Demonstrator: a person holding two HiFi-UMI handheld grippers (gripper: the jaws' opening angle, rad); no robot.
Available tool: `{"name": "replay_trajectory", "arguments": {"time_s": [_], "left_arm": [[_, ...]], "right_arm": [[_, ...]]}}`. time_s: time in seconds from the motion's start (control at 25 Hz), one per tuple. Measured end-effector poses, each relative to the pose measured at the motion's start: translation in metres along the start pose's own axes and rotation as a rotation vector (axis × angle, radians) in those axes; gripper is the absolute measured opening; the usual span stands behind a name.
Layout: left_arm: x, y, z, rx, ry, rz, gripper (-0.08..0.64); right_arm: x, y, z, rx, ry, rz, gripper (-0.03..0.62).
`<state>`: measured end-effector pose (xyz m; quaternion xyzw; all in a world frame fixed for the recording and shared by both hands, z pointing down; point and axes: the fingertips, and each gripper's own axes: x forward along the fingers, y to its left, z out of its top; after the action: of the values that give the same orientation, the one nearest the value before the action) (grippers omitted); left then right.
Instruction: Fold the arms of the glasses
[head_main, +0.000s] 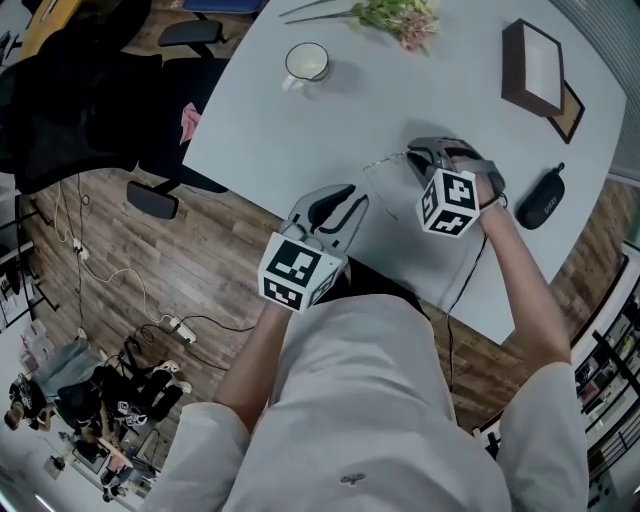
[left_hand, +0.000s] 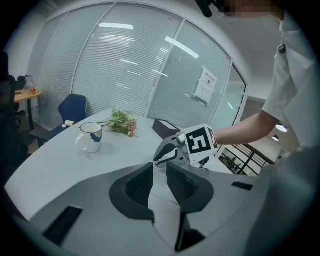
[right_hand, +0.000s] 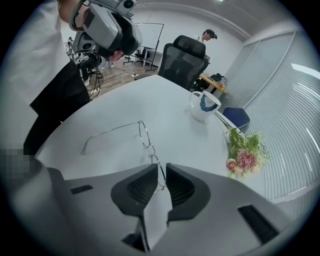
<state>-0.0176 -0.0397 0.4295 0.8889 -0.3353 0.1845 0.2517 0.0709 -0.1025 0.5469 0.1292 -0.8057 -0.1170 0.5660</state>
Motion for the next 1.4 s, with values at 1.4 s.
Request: {"name": "replay_trajectory", "arguments": {"time_s": [1.4], "left_arm": [[0.008, 0.017, -0.024, 0.03, 0.081, -0.026, 0.077]], "right_arm": [[-0.011, 0.029, 0.001, 0.372, 0.004, 0.057, 0.011]]}}
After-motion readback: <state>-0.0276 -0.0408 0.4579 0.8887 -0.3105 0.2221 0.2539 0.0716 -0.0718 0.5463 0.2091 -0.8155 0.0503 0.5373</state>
